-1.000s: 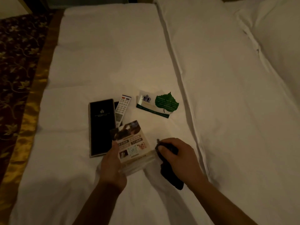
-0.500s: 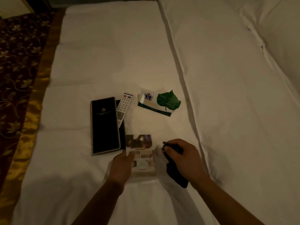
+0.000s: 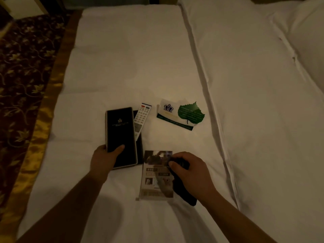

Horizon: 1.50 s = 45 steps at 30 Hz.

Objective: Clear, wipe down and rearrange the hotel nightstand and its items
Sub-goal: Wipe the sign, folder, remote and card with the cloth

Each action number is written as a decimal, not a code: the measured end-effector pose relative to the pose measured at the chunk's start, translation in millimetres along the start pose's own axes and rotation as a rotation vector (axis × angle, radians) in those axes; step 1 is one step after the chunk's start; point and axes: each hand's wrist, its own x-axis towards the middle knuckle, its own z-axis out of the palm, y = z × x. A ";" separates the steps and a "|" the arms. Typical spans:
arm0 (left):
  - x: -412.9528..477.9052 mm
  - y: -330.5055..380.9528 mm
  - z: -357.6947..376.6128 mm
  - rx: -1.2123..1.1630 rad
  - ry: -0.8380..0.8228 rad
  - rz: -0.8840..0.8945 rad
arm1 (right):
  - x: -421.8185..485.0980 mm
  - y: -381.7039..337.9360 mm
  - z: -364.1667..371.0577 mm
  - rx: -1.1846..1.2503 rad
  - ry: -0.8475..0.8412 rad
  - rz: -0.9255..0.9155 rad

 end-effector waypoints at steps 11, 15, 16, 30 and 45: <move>-29.1 4.4 -16.1 -0.636 -0.327 -0.099 | 0.2 -28.6 3.9 -0.012 -0.005 -0.071; -64.0 0.2 -26.2 -0.673 -0.314 0.004 | 0.0 -68.8 19.0 -0.132 0.001 -0.352; -73.8 0.6 -26.1 -0.669 -0.313 0.038 | -0.6 -79.6 26.9 -0.150 -0.017 -0.420; -126.4 -4.4 -15.4 -0.530 -0.434 0.035 | 52.9 -127.5 65.4 -0.601 0.100 -0.565; -133.6 -7.3 -17.9 -0.665 -0.480 0.012 | 13.4 -104.8 50.0 -0.697 -0.034 -0.601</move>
